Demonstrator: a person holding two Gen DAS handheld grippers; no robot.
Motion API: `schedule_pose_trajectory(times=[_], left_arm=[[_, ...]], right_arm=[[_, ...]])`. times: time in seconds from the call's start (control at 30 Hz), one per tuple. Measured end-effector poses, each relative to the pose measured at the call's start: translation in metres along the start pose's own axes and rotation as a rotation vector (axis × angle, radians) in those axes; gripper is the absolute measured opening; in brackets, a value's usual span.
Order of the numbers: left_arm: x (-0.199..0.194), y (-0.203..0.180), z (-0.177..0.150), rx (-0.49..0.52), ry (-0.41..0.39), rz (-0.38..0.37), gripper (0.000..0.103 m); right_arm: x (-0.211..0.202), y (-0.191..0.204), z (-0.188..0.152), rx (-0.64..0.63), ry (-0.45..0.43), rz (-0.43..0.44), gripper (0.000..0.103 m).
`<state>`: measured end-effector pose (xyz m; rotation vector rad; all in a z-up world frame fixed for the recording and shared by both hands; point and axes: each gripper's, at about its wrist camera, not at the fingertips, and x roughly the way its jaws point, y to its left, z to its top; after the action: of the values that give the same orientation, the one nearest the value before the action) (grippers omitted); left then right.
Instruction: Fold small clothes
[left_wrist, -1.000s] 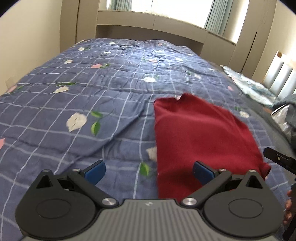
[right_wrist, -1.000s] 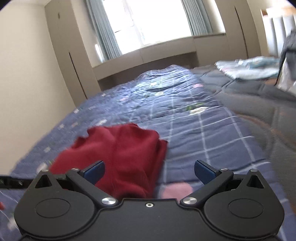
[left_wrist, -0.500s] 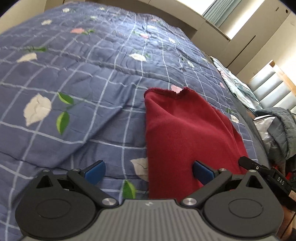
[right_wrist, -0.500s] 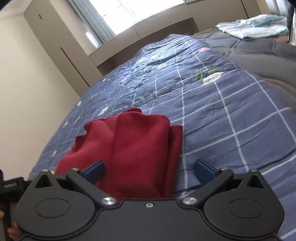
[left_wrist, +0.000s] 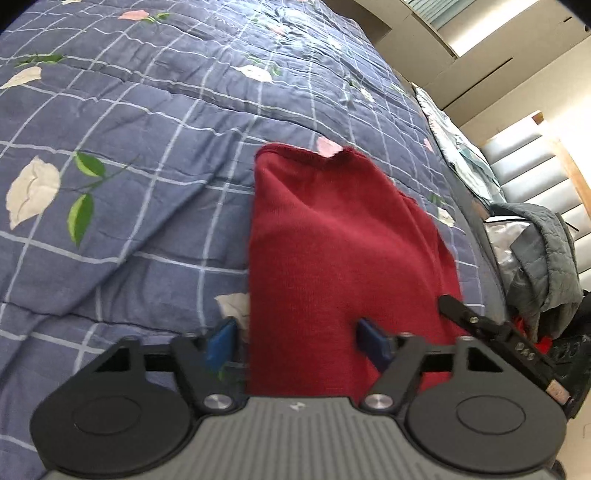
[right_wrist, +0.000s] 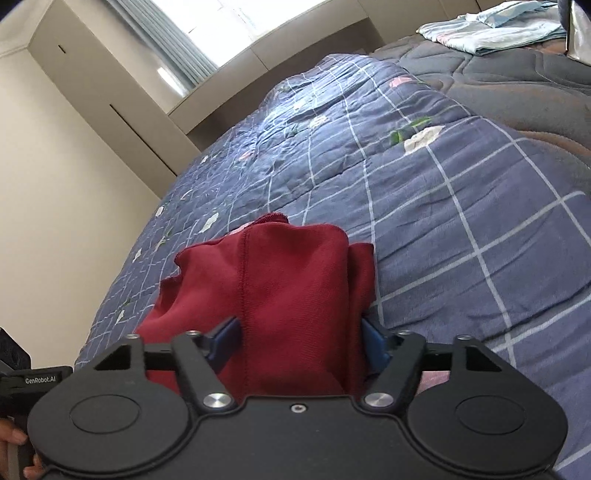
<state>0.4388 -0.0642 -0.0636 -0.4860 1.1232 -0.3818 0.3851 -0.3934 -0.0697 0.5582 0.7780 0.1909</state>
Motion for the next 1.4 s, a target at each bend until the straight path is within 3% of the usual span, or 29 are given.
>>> schedule_pose_trajectory(times=[0.1,0.17,0.33,0.43,0.67,1.03,1.17,1.4], left_arm=[[0.000,-0.012,0.003,0.025,0.006,0.039,0.052],[-0.002,-0.021,0.002,0.063,0.004,0.071,0.041],[-0.017,-0.042,0.003,0.148,-0.011,0.105,0.030],[-0.028,-0.044,0.006,0.151,-0.020,0.099,0.029],[-0.071,-0.023,0.013,0.141,-0.079,0.141,0.029],[-0.150,0.068,0.020,0.065,-0.141,0.271,0.029],[-0.154,0.105,0.013,0.012,-0.136,0.267,0.029],[-0.151,0.142,0.000,-0.048,-0.155,0.212,0.031]], right_arm=[[-0.001,0.004,-0.001,0.025,0.011,0.015,0.047],[-0.005,0.013,0.000,0.001,0.005,0.005,0.041],[-0.016,0.031,0.002,-0.039,-0.021,-0.007,0.032],[-0.022,0.041,0.007,-0.043,-0.038,0.007,0.025],[-0.017,0.090,0.008,-0.099,-0.026,0.081,0.024],[0.029,0.198,-0.037,-0.163,0.033,0.210,0.019],[0.047,0.228,-0.058,-0.215,0.056,0.201,0.019],[0.051,0.239,-0.074,-0.258,0.039,0.141,0.021]])
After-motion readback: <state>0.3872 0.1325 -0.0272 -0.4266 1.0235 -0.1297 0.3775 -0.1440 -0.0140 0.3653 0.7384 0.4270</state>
